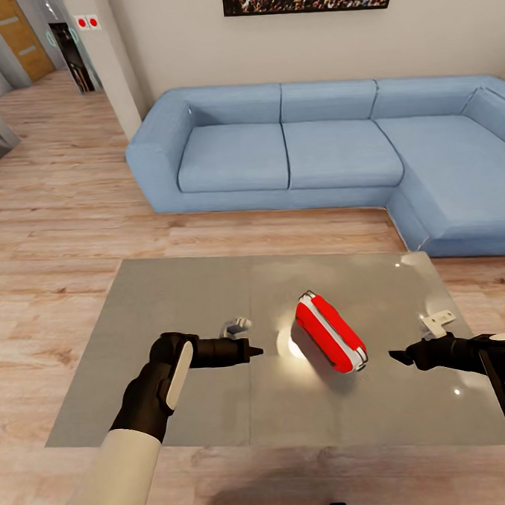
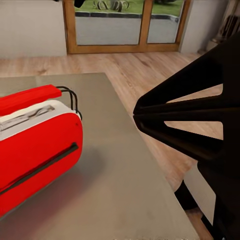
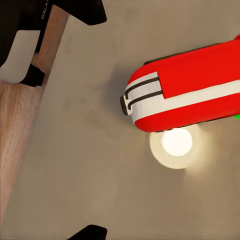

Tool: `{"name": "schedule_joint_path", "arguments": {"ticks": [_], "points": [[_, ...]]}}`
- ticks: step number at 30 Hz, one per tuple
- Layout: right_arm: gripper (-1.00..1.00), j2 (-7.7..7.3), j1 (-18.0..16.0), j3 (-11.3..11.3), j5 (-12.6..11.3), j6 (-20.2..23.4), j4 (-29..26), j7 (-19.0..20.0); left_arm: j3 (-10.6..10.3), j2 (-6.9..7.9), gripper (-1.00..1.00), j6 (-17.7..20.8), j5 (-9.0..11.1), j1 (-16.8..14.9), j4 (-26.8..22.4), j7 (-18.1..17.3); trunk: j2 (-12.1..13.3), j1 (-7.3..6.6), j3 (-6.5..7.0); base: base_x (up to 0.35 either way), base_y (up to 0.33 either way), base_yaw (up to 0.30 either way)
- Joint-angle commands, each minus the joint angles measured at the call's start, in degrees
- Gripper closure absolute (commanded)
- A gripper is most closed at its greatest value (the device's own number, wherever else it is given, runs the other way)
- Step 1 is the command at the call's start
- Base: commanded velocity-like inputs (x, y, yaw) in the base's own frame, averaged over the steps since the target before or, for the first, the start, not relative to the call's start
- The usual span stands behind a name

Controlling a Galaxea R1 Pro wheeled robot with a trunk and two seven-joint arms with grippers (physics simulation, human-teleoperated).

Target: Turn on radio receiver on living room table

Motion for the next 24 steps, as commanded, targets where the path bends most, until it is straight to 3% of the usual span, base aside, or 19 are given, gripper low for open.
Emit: {"name": "schedule_joint_path", "arguments": {"ticks": [1, 15, 24], "points": [[-1.00, 0.00, 0.00, -0.01, -0.01, -0.03, 0.00, -0.02, 0.01, 0.01, 1.00, -0.01, -0.02, 0.00, 0.00, 0.00, 0.00, 0.00, 0.09, -0.001, 0.000, 0.086], [-1.00, 0.01, 0.12, -0.09, 0.19, -0.19, 0.06, -0.19, -0.05, 0.02, 1.00, -0.01, -0.16, 0.00, 0.09, -0.08, 0.00, 0.00, 1.27, 0.000, 0.000, 0.089], [-1.00, -0.01, 3.28, -1.52, 0.25, -0.90, -0.02, -0.95, -0.07, 0.22, 1.00, 0.06, -0.13, 0.00, 0.04, -0.16, 0.00, 0.00, 2.04, 0.000, 0.000, 0.094]]}}
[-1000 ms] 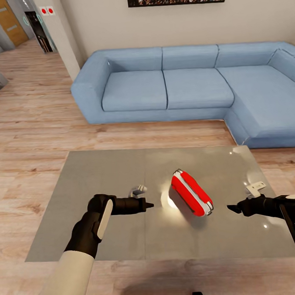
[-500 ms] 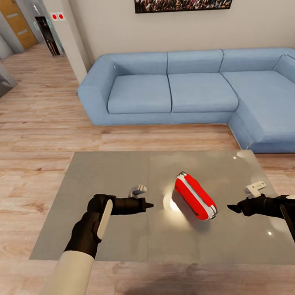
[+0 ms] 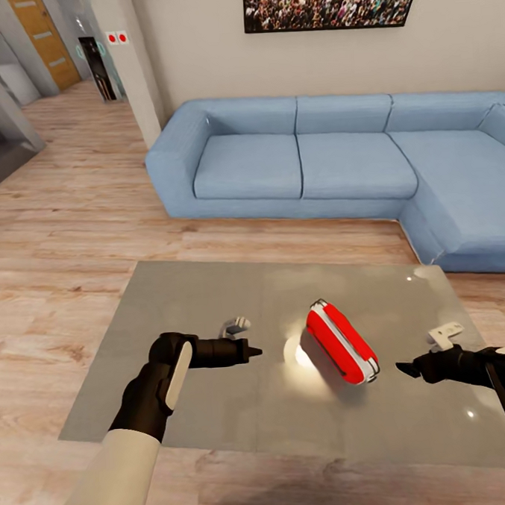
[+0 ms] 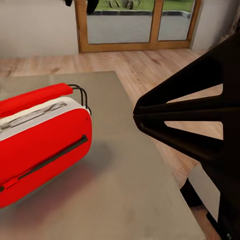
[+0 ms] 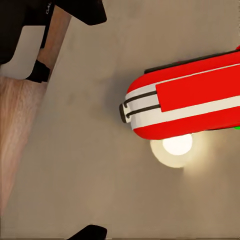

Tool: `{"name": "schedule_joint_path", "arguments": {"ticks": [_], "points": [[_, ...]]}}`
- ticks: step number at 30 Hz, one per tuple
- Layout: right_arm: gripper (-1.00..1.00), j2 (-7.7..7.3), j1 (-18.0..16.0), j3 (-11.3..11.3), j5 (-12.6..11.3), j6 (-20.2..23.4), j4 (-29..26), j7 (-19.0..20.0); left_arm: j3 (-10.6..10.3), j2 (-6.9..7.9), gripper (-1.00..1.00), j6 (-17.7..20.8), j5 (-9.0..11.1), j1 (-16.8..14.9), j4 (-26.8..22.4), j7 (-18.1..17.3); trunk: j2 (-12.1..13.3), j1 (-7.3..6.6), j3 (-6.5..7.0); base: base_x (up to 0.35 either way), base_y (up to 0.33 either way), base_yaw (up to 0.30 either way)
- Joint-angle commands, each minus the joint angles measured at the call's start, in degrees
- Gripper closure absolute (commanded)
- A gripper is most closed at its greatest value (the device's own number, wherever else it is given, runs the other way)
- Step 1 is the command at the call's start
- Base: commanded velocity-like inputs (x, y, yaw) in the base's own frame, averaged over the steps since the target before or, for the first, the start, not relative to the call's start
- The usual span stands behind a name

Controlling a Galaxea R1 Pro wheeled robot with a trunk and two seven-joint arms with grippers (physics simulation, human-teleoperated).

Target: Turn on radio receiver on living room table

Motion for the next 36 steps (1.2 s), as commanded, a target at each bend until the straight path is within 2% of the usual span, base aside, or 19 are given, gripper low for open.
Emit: {"name": "schedule_joint_path", "arguments": {"ticks": [1, 9, 14, 17, 19, 23, 24, 26, 27, 28, 30, 31, 35, 36], "points": [[-1.00, 0.01, 0.36, -0.97, -0.03, -0.37, -0.03, 0.03, 0.00, 0.12, 1.00, 0.00, 0.03, 0.00, -0.03, -0.04, 0.00, 0.00, 0.09, 0.000, 0.000, 0.097], [-1.00, 0.01, 3.10, -5.81, -0.01, -2.26, -0.06, 0.18, -0.03, 0.70, 1.00, 0.03, 0.09, 0.00, 0.05, -0.10, 0.00, 0.00, 0.77, 0.000, 0.000, 0.097], [-1.00, 0.01, 5.99, -10.56, 0.05, -4.42, 0.00, 0.19, -0.22, 2.34, 1.00, 0.02, 0.13, 0.17, 0.54, -0.11, 0.00, 0.00, 1.19, 0.000, 0.000, 0.097], [-1.00, 0.02, 7.72, -13.07, 0.06, -5.90, 0.04, 0.21, -0.25, 2.79, 1.00, -0.04, 0.08, 0.58, 0.89, -0.06, 0.00, 0.00, 1.44, 0.000, 0.000, 0.106], [-1.00, 0.02, 9.29, -14.80, 0.01, -7.04, 0.12, 0.25, -0.29, 3.48, 1.00, -0.12, 0.05, 0.82, 1.19, -0.01, 0.00, 0.00, 1.54, 0.000, 0.000, 0.082], [-1.00, 0.27, 12.59, -17.52, -0.19, -9.23, 0.36, 0.34, -0.33, 5.96, 1.00, -1.84, 0.05, 1.35, 1.66, -0.10, 0.00, 0.00, 1.62, 0.000, 0.000, 0.032], [-1.00, 0.61, 13.27, -18.34, -0.22, -9.85, 0.56, 0.35, -0.32, 6.95, 1.00, -3.64, 0.09, 1.88, 1.86, -0.25, 0.00, 0.00, 1.62, 0.000, 0.000, 0.012], [-1.00, 1.88, 13.91, -21.35, -0.21, -11.37, 0.96, 0.42, -0.30, 9.54, 1.00, -8.32, 0.17, 5.21, 2.90, -0.51, 0.00, 0.00, 1.63, 0.000, 0.000, 0.005], [-1.00, 3.92, 14.12, -25.59, 0.10, -13.86, 1.09, 0.54, -0.31, 11.46, 1.00, -10.83, 0.24, 8.72, 3.47, -0.59, 0.00, 0.00, 1.65, 0.000, 0.000, 0.001], [-1.00, 4.33, 14.14, -26.48, 0.34, -14.48, 1.11, 0.56, -0.30, 11.74, 1.00, -11.09, 0.25, 9.27, 3.52, -0.60, 0.00, 0.00, 1.68, 0.000, 0.000, 0.001], [-1.00, 5.90, 14.19, -30.04, 2.41, -16.74, 1.14, 0.68, -0.30, 12.71, 1.00, -11.74, 0.26, 11.18, 3.58, -0.62, 0.00, 0.00, 1.78, 0.000, 0.000, 0.000], [-1.00, 6.32, 14.19, -30.96, 3.17, -17.25, 1.14, 0.73, -0.29, 12.87, 1.00, -11.83, 0.27, 11.60, 3.56, -0.62, 0.00, 0.00, 1.85, 0.000, 0.000, 0.000], [-1.00, 9.81, 14.21, -36.93, 8.58, -20.65, 1.22, 0.91, -0.31, 13.47, 1.00, -13.63, 0.26, 13.95, 3.69, -0.67, 0.00, 0.00, 2.17, 0.000, 0.000, 0.000], [-1.00, 11.09, 14.22, -39.42, 10.44, -22.49, 1.36, 0.95, -0.31, 13.69, 1.00, -15.01, 0.23, 14.85, 3.81, -0.69, 0.00, 0.00, 2.26, 0.000, 0.000, 0.000]]}}
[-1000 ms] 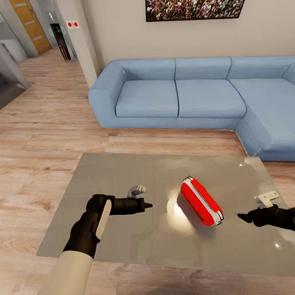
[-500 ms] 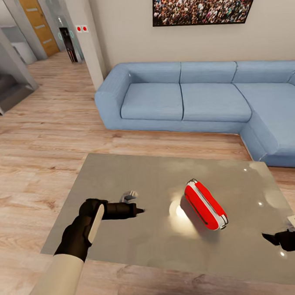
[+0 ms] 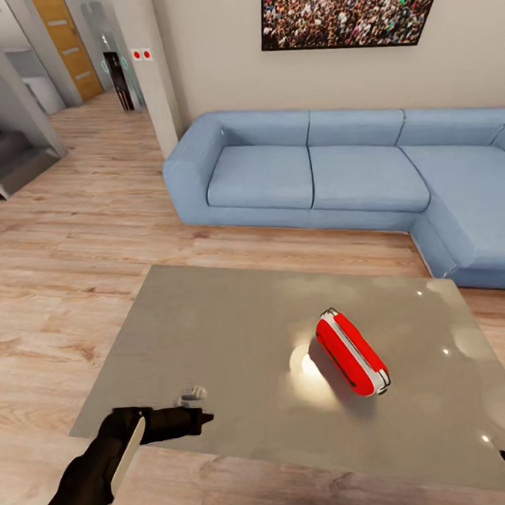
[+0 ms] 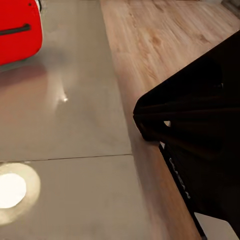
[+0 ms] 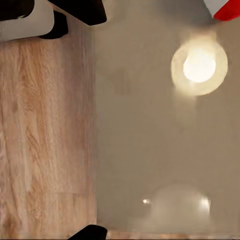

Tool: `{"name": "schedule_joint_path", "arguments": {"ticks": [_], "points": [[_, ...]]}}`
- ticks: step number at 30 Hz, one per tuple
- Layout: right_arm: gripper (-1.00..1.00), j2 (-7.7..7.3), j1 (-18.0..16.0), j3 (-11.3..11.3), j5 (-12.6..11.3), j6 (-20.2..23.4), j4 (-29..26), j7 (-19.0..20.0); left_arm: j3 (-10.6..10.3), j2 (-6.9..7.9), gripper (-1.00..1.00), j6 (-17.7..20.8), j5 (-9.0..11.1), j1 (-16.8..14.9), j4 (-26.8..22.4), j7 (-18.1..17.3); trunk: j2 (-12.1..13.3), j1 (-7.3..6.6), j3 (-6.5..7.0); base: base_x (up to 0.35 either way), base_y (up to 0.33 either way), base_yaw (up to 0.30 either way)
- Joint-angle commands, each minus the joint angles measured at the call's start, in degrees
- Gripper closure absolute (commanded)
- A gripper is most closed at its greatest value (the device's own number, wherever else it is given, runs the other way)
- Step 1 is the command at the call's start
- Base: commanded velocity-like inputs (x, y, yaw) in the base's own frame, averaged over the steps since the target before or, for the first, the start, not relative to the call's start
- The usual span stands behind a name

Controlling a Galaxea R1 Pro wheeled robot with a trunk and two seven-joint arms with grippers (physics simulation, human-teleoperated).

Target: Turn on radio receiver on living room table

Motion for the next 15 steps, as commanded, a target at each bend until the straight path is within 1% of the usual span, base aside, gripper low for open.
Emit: {"name": "schedule_joint_path", "arguments": {"ticks": [1, 2, 3, 4, 5, 6, 7, 8, 9, 10, 11, 12, 13, 14, 15], "points": [[-1.00, 0.71, -0.01, -1.44, 0.93, -1.17, 0.14, 0.01, -0.01, 0.14, 1.00, -0.81, 0.05, 0.51, 0.13, -0.01, 0.00, 0.01, 0.10, 0.000, 0.000, 0.000], [-1.00, 2.03, 0.00, -4.25, 2.67, -3.83, 0.56, 0.04, -0.03, 0.41, 1.00, -2.30, 0.03, 1.42, 0.63, -0.02, 0.00, 0.01, 0.19, 0.000, 0.000, 0.000], [-1.00, 2.67, 0.00, -5.71, 3.51, -5.28, 0.83, 0.06, -0.03, 0.54, 1.00, -3.01, 0.03, 1.83, 1.04, -0.02, 0.00, 0.01, 0.27, 0.000, 0.000, 0.000], [-1.00, 3.90, 0.00, -8.61, 5.11, -8.31, 1.42, 0.08, -0.01, 0.78, 1.00, -4.31, 0.02, 2.46, 2.21, -0.02, 0.00, 0.01, 0.37, 0.000, 0.000, 0.000], [-1.00, 4.47, 0.00, -10.08, 5.89, -9.85, 1.74, 0.09, -0.01, 0.87, 1.00, -4.91, 0.02, 2.70, 3.00, -0.01, 0.00, 0.01, 0.46, 0.000, 0.000, 0.000], [-1.00, 5.52, 0.00, -12.97, 7.34, -12.92, 2.48, 0.11, -0.01, 1.00, 1.00, -6.16, 0.00, 3.04, 5.02, 0.01, 0.00, 0.01, 0.55, 0.000, 0.000, 0.000], [-1.00, 6.01, 0.00, -14.39, 8.02, -14.41, 2.89, 0.13, -0.02, 1.06, 1.00, -6.85, -0.02, 3.16, 6.21, 0.02, 0.00, 0.01, 0.64, 0.000, 0.000, 0.000], [-1.00, 6.84, 0.00, -17.17, 9.28, -17.26, 3.93, 0.24, 0.00, 1.15, 1.00, -8.47, -0.04, 3.33, 8.82, 0.03, 0.00, 0.01, 0.73, 0.000, 0.000, 0.000], [-1.00, 7.17, 0.00, -18.53, 9.87, -18.61, 4.56, 0.31, 0.01, 1.19, 1.00, -9.44, -0.05, 3.39, 10.19, 0.04, 0.00, 0.01, 0.82, 0.000, 0.000, 0.000], [-1.00, 7.64, 0.00, -21.10, 11.01, -21.16, 6.06, 0.42, -0.01, 1.23, 1.00, -11.65, -0.06, 3.48, 12.96, 0.04, 0.00, 0.01, 0.91, 0.000, 0.000, 0.000], [-1.00, 7.79, 0.00, -22.30, 11.54, -22.35, 6.90, 0.47, 0.00, 1.25, 1.00, -12.84, -0.06, 3.51, 14.35, 0.03, 0.00, 0.01, 1.00, 0.000, 0.000, 0.000], [-1.00, 7.99, 0.00, -24.52, 12.51, -24.52, 8.66, 0.55, -0.01, 1.27, 1.00, -15.28, -0.07, 3.56, 17.18, 0.02, 0.00, 0.01, 1.09, 0.000, 0.000, 0.000], [-1.00, 8.04, 0.00, -25.53, 12.98, -25.49, 9.56, 0.64, -0.01, 1.28, 1.00, -16.46, -0.07, 3.57, 18.62, 0.03, 0.00, 0.01, 1.18, 0.000, 0.000, 0.000], [-1.00, 8.10, 0.00, -27.36, 13.86, -27.17, 11.28, 0.89, -0.03, 1.27, 1.00, -18.76, -0.07, 3.60, 21.51, 0.04, 0.00, 0.01, 1.28, 0.000, 0.000, 0.000], [-1.00, 8.15, 0.00, -28.17, 14.29, -27.86, 12.06, 1.07, -0.03, 1.26, 1.00, -19.85, -0.07, 3.60, 22.92, 0.04, 0.00, 0.01, 1.37, 0.000, 0.000, 0.000]]}}
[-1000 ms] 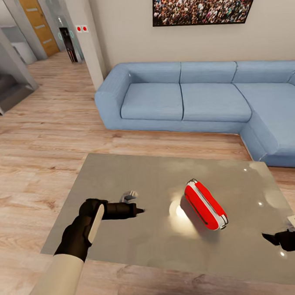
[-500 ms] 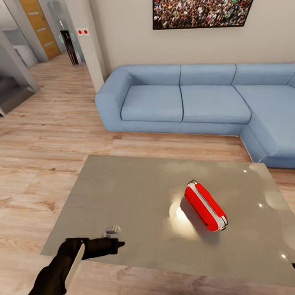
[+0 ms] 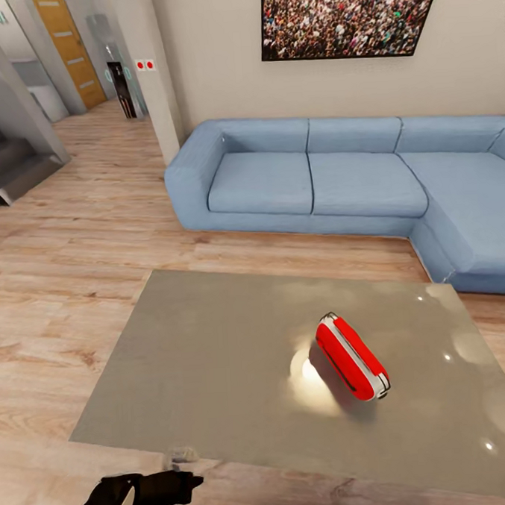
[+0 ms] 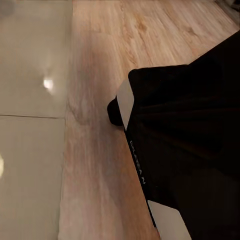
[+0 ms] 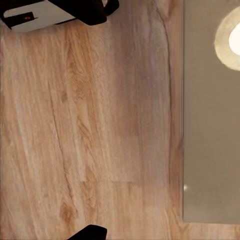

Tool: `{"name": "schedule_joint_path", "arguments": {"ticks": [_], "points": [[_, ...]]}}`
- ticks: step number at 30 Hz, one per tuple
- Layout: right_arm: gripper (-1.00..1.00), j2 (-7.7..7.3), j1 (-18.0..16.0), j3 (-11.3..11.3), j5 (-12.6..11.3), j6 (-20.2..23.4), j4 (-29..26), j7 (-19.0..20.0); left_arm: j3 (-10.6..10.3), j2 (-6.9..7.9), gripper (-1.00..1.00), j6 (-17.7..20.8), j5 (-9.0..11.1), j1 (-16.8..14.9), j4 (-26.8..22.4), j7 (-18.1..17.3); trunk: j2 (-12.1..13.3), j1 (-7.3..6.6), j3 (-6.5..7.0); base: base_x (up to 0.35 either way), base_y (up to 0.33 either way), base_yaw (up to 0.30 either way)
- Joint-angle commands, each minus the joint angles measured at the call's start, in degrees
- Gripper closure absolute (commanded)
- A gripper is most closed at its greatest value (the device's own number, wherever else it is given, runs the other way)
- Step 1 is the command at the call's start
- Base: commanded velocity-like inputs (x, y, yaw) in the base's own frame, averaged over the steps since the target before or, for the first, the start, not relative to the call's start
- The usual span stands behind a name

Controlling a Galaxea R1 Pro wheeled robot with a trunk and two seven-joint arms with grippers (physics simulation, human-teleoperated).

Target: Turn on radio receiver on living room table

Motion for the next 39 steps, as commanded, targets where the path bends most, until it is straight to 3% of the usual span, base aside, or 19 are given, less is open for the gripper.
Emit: {"name": "schedule_joint_path", "arguments": {"ticks": [1, 7, 12, 17, 22, 24, 28, 33, 39], "points": [[-1.00, 0.09, 0.00, -1.54, 0.83, -1.17, 1.38, 0.45, 0.00, -0.07, 1.00, -2.11, 0.00, 0.00, 2.79, 0.00, 0.00, 0.00, 0.10, 0.000, 0.000, 0.000], [-1.00, 0.08, 0.00, -8.31, 5.24, -4.43, 6.72, 1.41, -0.01, -0.28, 1.00, -11.68, 0.00, 0.02, 13.88, 0.01, 0.00, 0.00, 0.65, 0.000, 0.000, 0.000], [-1.00, -0.05, 0.00, -13.20, 8.11, -7.52, 10.31, 1.43, -0.01, -0.30, 1.00, -16.17, -0.09, 0.02, 20.30, 0.06, 0.00, 0.00, 1.10, 0.000, 0.000, 0.000], [-1.00, -0.29, 0.00, -18.33, 14.28, -11.48, 16.84, 0.86, -0.01, -0.36, 1.00, -19.93, -0.15, 0.02, 26.29, 0.29, 0.00, 0.00, 1.56, 0.000, 0.000, 0.000], [-1.00, -0.61, 0.00, -21.13, 20.89, -13.24, 23.96, -2.22, -0.01, -0.43, 1.00, -21.53, -0.71, 0.02, 29.62, 0.66, 0.00, 0.00, 2.02, 0.000, 0.000, 0.000], [-1.00, -1.00, 0.12, -21.74, 24.18, -13.78, 28.98, -6.39, -0.01, -0.60, 1.00, -21.89, -1.81, 0.02, 30.65, 0.89, 0.00, 0.00, 2.20, 0.000, 0.000, 0.000], [-1.00, -1.61, 1.82, -22.00, 27.61, -14.84, 38.08, -13.99, 0.04, -0.89, 1.00, -22.14, -3.65, 0.02, 32.20, 2.45, 0.00, 0.00, 2.56, 0.000, 0.000, 0.000], [-1.00, -3.91, 4.47, -22.03, 34.92, -15.79, 53.36, -27.05, 0.07, -3.06, 1.00, -23.52, -4.59, 0.38, 34.94, 10.74, 0.00, 0.00, 3.02, 0.000, 0.000, 0.000], [-1.00, -4.08, 5.27, -21.74, 39.85, -15.77, 59.83, -37.39, 0.07, -4.43, 1.00, -24.15, -4.64, 2.74, 35.22, 15.01, 0.00, 0.00, 3.57, 0.000, 0.000, 0.000]]}}
